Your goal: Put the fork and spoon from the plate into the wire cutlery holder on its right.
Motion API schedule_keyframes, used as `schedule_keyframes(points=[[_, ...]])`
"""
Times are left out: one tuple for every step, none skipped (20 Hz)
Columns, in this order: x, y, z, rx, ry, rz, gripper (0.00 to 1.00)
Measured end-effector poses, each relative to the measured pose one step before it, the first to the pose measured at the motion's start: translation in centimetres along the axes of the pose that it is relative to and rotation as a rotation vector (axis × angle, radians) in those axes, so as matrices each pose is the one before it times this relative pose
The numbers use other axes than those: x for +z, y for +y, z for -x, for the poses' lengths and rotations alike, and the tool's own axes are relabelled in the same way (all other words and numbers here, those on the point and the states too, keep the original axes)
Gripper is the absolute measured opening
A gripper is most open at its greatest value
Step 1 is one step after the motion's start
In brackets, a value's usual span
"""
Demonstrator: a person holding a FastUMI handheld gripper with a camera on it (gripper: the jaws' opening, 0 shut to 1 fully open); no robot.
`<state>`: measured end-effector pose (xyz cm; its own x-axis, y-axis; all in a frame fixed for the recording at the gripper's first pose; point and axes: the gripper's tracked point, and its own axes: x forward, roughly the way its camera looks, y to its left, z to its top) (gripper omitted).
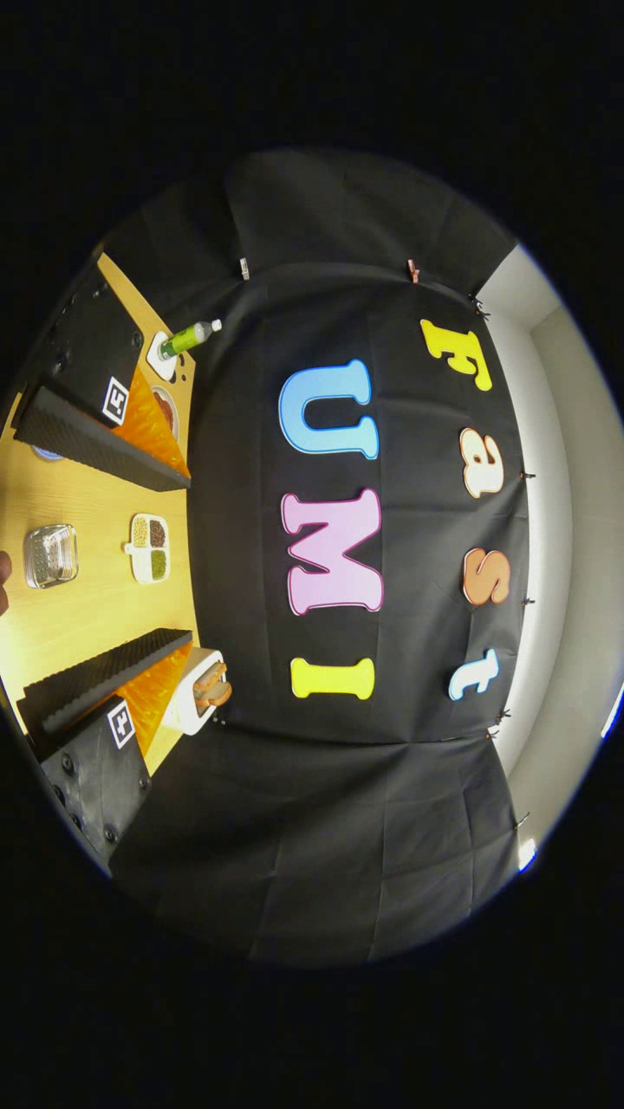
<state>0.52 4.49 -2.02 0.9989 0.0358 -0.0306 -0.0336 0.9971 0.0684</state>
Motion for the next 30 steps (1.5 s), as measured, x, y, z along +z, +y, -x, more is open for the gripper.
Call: schedule_keyframes(points=[[-0.351, 0.547, -0.11, 0.01222, 0.01243, -0.00182, 0.98], [-0.287, 0.635, -0.119, 0.01255, 0.01134, 0.00008, 0.98], [-0.129, 0.615, -0.167, 0.01082, 0.00728, 0.00047, 0.98], [-0.096, 0.6, -0.099, 0.01148, 0.0109, -0.00692, 0.99], [-0.15, 0.789, -0.127, 0.01707, 0.00871, -0.00814, 0.99], [0.064, 0.813, -0.188, 0.01504, 0.00464, -0.00386, 0.99], [-0.216, 0.757, -0.252, 0.01421, 0.00882, 0.00134, 0.99], [-0.49, 0.87, -0.306, 0.01477, 0.01622, 0.00045, 0.98], [-0.813, 0.955, -0.235, 0.0157, 0.02494, -0.00399, 0.99], [-1.237, 1.072, -0.272, 0.01911, 0.03846, -0.00622, 0.99], [-1.404, 1.165, -0.354, 0.0222, 0.04601, -0.00026, 0.99], [-1.564, 0.995, -0.422, 0.01841, 0.04734, 0.00359, 0.99], [-1.596, 0.873, -0.476, 0.01777, 0.04604, 0.00344, 0.99], [-1.626, 0.889, -0.56, 0.01907, 0.05019, 0.00158, 0.99], [-1.637, 0.986, -0.8, 0.01968, 0.04753, 0.00009, 0.99], [-1.497, 0.732, -0.736, 0.01468, 0.04727, 0.00042, 0.99], [-1.48, 0.64, -0.775, 0.01163, 0.04879, 0.00399, 0.99], [-1.443, 0.477, -0.983, 0.00731, 0.04257, 0.00516, 0.99], [-1.352, 0.391, -0.924, 0.00516, 0.03808, 0.00331, 0.99], [-1.213, 0.382, -0.977, 0.00043, 0.03667, 0.00223, 0.99], [-1.357, 0.229, -1.142, -0.00148, 0.03711, 0.0012, 0.99], [-1.314, 0.333, -1.061, 0.00125, 0.03642, 0.00258, 0.99], [-1.326, 0.467, -1.089, 0.00243, 0.03322, 0.00771, 0.99], [-1.132, 0.292, -1.08, 0.0007, 0.03471, 0.01737, 0.99], [-1.183, -0.016, -1.05, -0.00983, 0.03729, 0.02689, 0.99], [-1.072, 0.008, -0.881, -0.0113, 0.03247, 0.01932, 0.99], [-1.164, 0.299, -0.8, -0.00409, 0.03031, 0.00825, 0.99], [-1.009, 0.314, -0.7, -0.00178, 0.02967, 0.00167, 0.98], [-0.841, 0.186, -0.608, -0.00222, 0.02737, 0.00218, 0.98], [-0.748, 0.164, -0.576, -0.00244, 0.02594, 0.00403, 0.96]])
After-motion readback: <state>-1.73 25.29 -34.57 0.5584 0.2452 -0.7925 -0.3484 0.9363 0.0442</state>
